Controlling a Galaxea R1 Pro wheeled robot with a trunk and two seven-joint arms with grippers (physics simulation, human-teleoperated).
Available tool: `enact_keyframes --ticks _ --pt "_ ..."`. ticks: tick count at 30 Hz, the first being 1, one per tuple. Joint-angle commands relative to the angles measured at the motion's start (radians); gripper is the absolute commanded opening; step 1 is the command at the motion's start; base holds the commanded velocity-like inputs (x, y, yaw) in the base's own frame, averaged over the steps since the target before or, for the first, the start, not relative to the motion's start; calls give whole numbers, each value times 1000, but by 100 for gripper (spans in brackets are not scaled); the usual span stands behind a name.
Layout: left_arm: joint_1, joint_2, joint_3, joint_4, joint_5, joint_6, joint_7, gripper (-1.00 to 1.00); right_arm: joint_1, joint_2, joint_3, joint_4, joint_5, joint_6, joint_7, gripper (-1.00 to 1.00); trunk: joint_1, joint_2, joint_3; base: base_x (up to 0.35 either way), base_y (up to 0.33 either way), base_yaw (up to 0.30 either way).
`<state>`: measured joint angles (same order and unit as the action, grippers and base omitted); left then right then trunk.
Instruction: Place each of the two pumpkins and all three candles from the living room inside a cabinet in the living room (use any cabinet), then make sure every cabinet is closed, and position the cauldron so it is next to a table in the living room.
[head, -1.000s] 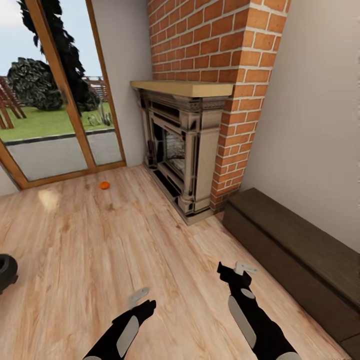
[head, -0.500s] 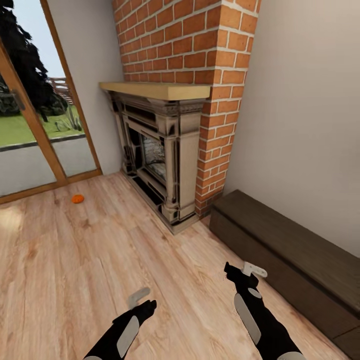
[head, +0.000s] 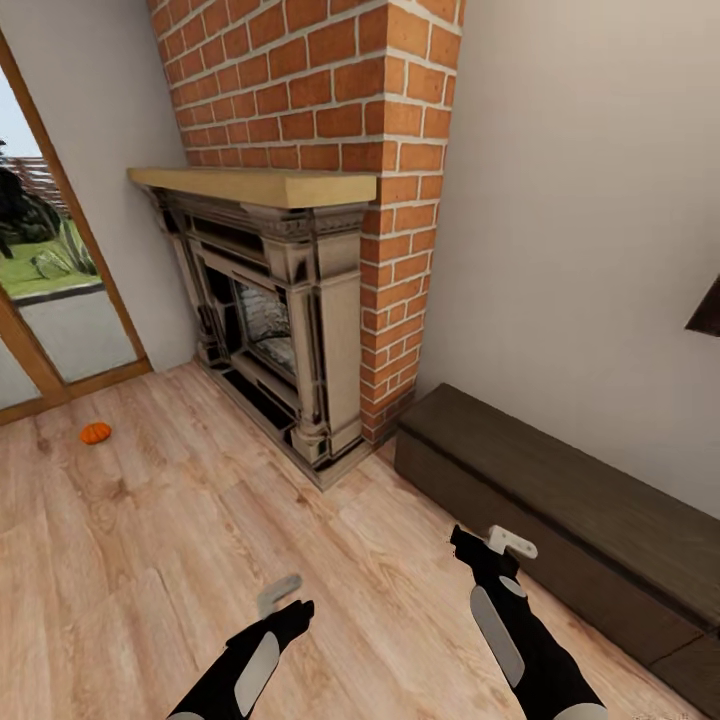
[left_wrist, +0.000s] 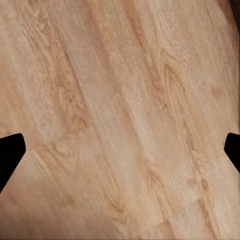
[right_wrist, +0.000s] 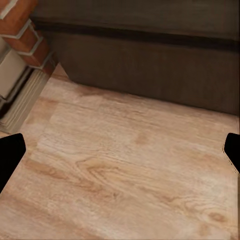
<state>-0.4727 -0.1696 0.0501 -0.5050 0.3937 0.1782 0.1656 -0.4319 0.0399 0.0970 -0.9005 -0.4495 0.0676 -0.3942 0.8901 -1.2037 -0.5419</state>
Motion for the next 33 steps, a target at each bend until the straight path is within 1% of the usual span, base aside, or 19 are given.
enact_keyframes --ticks 1,6,10,13,33 --pt "0 -1 4 -3 8 6 3 100 -1 0 3 -2 -4 4 -7 100 0 -1 -1 151 24 -283" --pt "0 -1 4 -4 8 6 3 100 -1 0 2 0 -6 4 -8 100 0 -1 1 68 7 -283" --pt "0 -1 4 -4 8 6 3 100 -1 0 -24 2 -16 4 -7 100 0 -1 3 6 1 -283" --pt "0 -1 4 -4 8 6 3 100 -1 0 -34 2 -18 4 -6 100 0 -1 4 1 0 -283" --pt "0 0 4 -7 8 9 4 100 -1 3 -39 18 -18 6 -9 100 0 -1 12 0 0 -283"
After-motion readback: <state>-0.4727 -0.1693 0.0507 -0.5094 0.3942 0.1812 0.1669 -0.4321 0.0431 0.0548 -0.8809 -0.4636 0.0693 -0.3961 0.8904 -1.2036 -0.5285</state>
